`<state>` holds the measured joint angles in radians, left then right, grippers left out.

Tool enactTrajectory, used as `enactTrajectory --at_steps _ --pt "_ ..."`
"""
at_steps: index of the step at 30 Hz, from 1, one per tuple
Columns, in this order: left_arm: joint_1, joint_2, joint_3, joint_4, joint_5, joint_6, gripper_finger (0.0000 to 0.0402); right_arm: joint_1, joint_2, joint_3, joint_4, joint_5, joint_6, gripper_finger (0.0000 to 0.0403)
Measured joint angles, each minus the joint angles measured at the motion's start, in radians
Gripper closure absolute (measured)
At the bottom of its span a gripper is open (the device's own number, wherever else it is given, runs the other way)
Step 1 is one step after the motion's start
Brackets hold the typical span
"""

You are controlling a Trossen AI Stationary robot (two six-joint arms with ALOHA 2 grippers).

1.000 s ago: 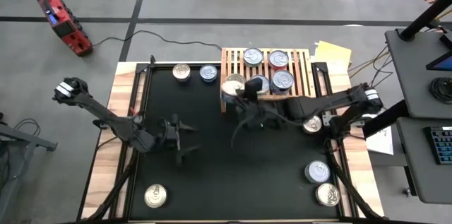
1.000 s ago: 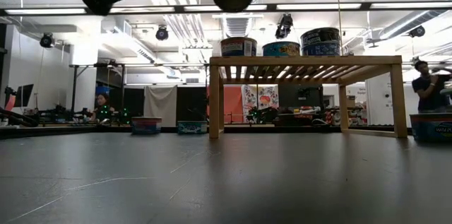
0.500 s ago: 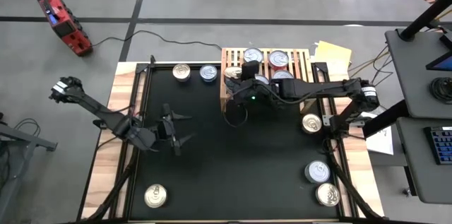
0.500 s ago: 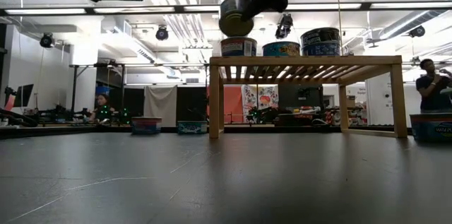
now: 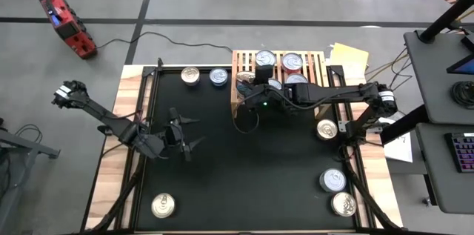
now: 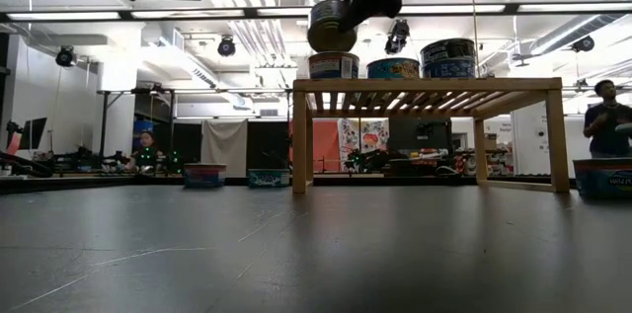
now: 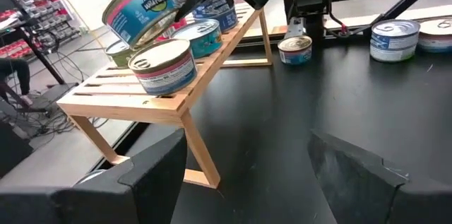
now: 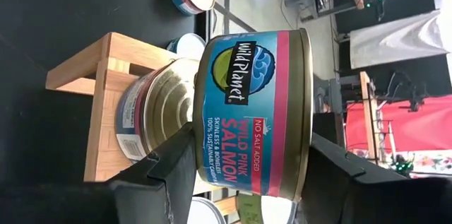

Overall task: Stack canned seafood by type on shelf
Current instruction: Stack the blue-pink tuna can on top of the blue-pink tuna can on the shelf

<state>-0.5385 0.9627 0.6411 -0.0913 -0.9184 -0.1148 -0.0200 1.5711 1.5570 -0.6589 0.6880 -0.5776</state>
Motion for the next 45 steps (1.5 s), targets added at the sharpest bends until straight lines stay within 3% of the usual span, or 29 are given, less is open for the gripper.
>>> enactTrajectory --at_steps 19,45 --pt "0.000 -0.001 0.008 -0.007 -0.018 0.128 0.0125 0.000 0.002 -0.010 0.001 0.001 0.078 0.0211" --pt "0.000 -0.001 0.002 -0.007 -0.018 0.129 0.0125 0.000 0.002 -0.015 0.003 -0.008 0.071 0.0199"
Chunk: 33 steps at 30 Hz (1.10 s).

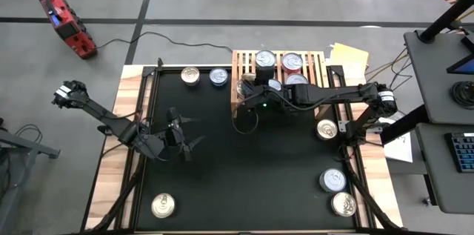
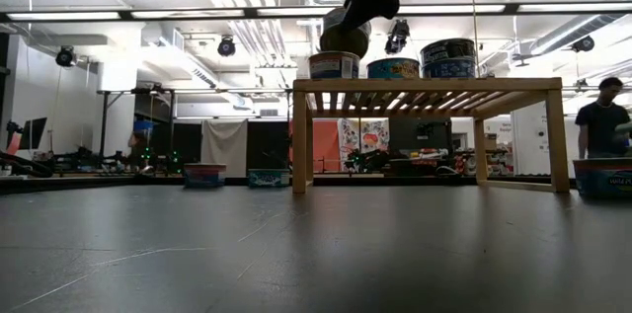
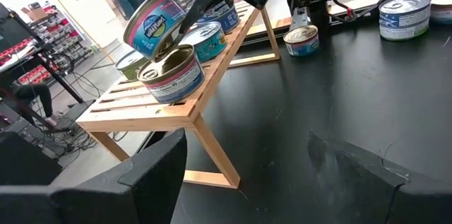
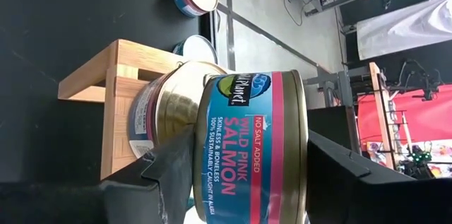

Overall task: Stack canned seafood by type on shelf
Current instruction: Stack the blue-pink tuna can on top of the blue-pink tuna can on the shelf

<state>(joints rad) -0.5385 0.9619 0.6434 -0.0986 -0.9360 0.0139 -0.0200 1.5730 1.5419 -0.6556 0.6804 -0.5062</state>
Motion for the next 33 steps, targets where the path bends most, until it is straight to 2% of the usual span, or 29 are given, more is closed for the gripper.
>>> enactTrajectory --at_steps 33 --pt "0.000 0.000 0.000 0.000 0.000 0.000 0.0125 -0.007 0.001 -0.007 0.067 -0.030 -0.054 0.0200"
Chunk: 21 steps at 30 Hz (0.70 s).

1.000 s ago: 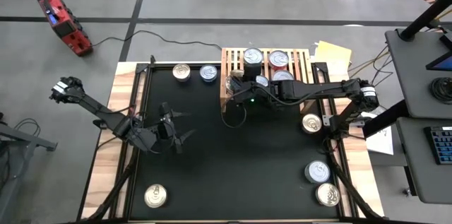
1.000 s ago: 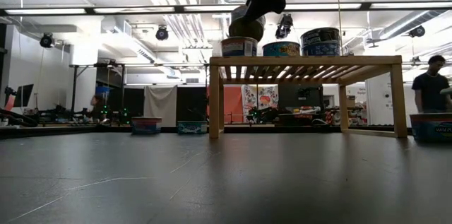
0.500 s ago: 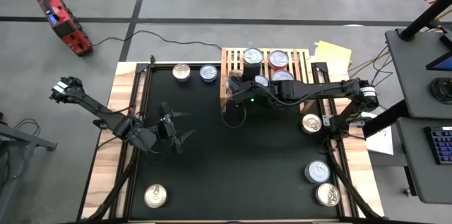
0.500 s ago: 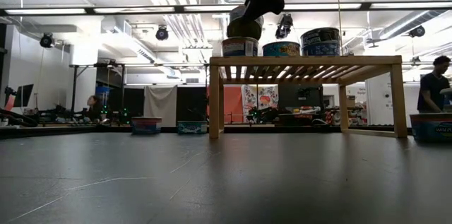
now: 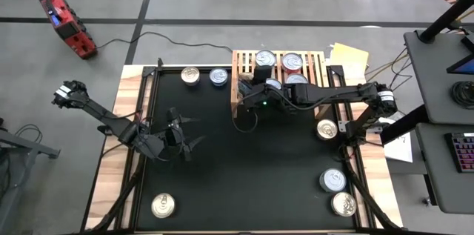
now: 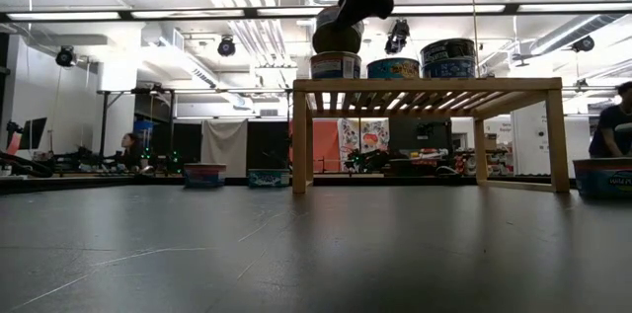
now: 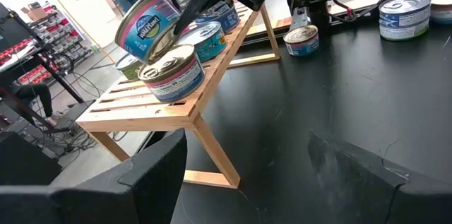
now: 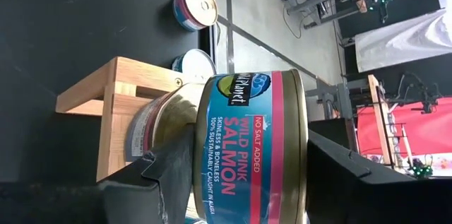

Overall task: Stack canned seafood by type on shelf
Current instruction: Stack the blue-pink tuna can on top of the blue-pink tuna can on the shelf

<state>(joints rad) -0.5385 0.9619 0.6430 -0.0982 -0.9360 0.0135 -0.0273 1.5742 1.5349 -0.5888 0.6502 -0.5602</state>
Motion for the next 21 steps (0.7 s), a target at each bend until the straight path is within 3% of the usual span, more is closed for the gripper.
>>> enactTrajectory --at_steps 21 --pt "0.000 0.000 -0.001 -0.001 0.000 -0.004 0.0125 -0.008 0.040 0.001 0.006 -0.016 -0.002 0.0196"
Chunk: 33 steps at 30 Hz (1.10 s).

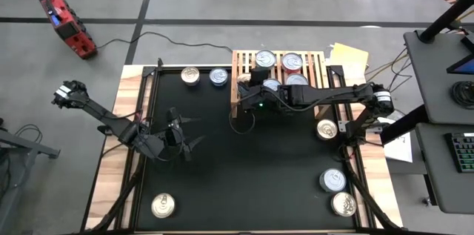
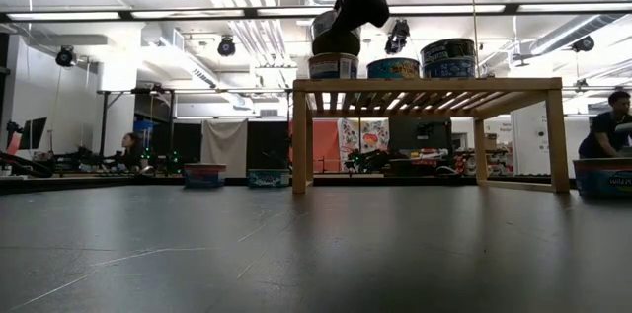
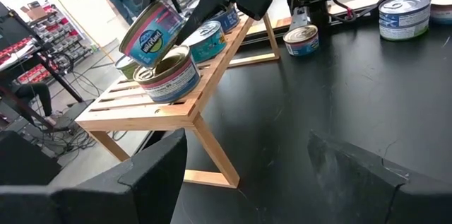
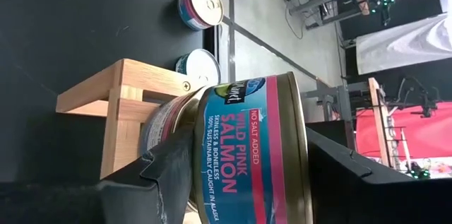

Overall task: Stack canned seafood by type on shelf
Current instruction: Stack the blue-pink tuna can on top of the blue-pink tuna can on the shelf

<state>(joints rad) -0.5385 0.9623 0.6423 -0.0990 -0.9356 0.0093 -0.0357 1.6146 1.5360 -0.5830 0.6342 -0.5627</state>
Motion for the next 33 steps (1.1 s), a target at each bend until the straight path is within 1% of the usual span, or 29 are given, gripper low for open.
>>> enactTrajectory --at_steps 7,19,23,29,33 --pt "0.000 0.000 -0.004 0.000 0.000 0.000 0.0125 0.000 -0.002 0.000 -0.005 -0.017 0.045 0.0180" --pt "0.000 0.000 -0.004 0.000 0.000 -0.001 0.0125 -0.003 -0.002 -0.001 -0.006 -0.030 0.057 0.0150" --pt "0.000 0.000 -0.004 0.000 0.000 -0.003 0.0125 -0.015 -0.002 -0.001 0.007 -0.066 0.069 0.0147" --pt "0.000 0.000 -0.004 0.000 0.001 -0.011 0.0125 -0.035 -0.002 -0.001 0.022 -0.066 0.068 0.0151" --pt "0.000 0.000 -0.004 0.000 0.002 -0.014 0.0125 -0.041 -0.002 -0.001 0.038 -0.066 0.068 0.0148"
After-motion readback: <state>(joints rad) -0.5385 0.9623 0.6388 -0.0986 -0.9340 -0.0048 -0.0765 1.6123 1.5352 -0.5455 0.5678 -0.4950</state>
